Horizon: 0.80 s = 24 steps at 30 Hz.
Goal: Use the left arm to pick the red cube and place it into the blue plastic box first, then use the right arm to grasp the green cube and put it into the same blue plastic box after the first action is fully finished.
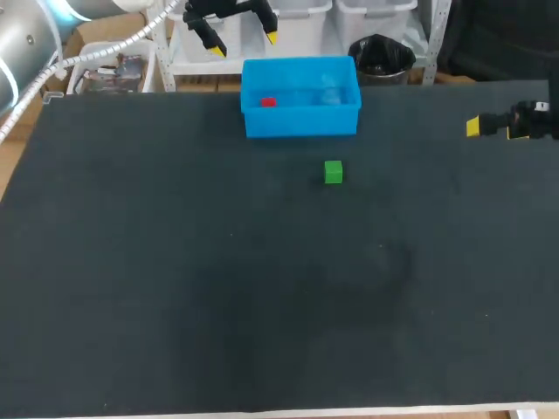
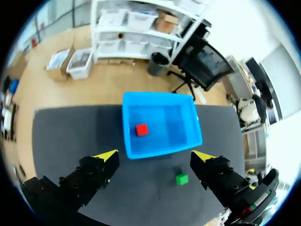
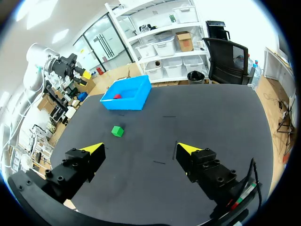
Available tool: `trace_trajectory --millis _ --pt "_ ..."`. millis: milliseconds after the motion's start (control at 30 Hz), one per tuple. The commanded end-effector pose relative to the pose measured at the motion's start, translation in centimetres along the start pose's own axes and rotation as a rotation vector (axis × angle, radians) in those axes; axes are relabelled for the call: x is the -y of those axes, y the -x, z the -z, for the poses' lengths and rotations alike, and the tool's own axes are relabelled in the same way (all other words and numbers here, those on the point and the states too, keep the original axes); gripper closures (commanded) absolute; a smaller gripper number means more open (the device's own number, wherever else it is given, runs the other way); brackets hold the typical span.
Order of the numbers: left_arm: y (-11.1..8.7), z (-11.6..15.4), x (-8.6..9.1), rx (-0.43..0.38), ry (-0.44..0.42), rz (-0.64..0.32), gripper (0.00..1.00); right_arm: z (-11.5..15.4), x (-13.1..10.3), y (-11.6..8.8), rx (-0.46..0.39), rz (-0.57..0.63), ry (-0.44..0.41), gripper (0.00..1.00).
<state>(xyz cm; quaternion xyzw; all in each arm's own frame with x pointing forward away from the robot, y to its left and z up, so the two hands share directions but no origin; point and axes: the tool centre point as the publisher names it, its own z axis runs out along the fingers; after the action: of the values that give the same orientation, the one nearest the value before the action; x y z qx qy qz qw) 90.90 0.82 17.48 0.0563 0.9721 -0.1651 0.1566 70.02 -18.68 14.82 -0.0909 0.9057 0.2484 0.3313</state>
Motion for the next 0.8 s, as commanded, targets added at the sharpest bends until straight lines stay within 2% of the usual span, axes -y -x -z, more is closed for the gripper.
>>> trace_trajectory --millis 33,67,233,400,500,800 --pt "-2.7 1.5 -0.9 0.200 -0.083 -0.160 0.00 0.0 -0.1 0.0 -0.001 -0.001 -0.003 0.00" --pt "-3.0 1.8 -1.0 0.219 -0.119 -0.191 0.00 0.0 -0.1 0.0 -0.001 -0.001 -0.003 0.00" --pt "-4.7 2.5 -1.7 0.301 -0.167 -0.367 0.00 0.0 -0.1 0.0 -0.001 -0.001 -0.003 0.00" --pt "-6.5 3.2 -2.9 0.341 -0.219 -0.535 0.00 0.0 -0.1 0.0 -0.001 -0.001 -0.003 0.00" --pt "-7.3 2.8 -4.3 0.405 -0.119 -0.638 0.00 0.0 -0.1 0.0 -0.001 -0.001 -0.003 0.00" --pt "-7.3 2.8 -4.3 0.405 -0.119 -0.638 0.00 0.0 -0.1 0.0 -0.001 -0.001 -0.003 0.00"
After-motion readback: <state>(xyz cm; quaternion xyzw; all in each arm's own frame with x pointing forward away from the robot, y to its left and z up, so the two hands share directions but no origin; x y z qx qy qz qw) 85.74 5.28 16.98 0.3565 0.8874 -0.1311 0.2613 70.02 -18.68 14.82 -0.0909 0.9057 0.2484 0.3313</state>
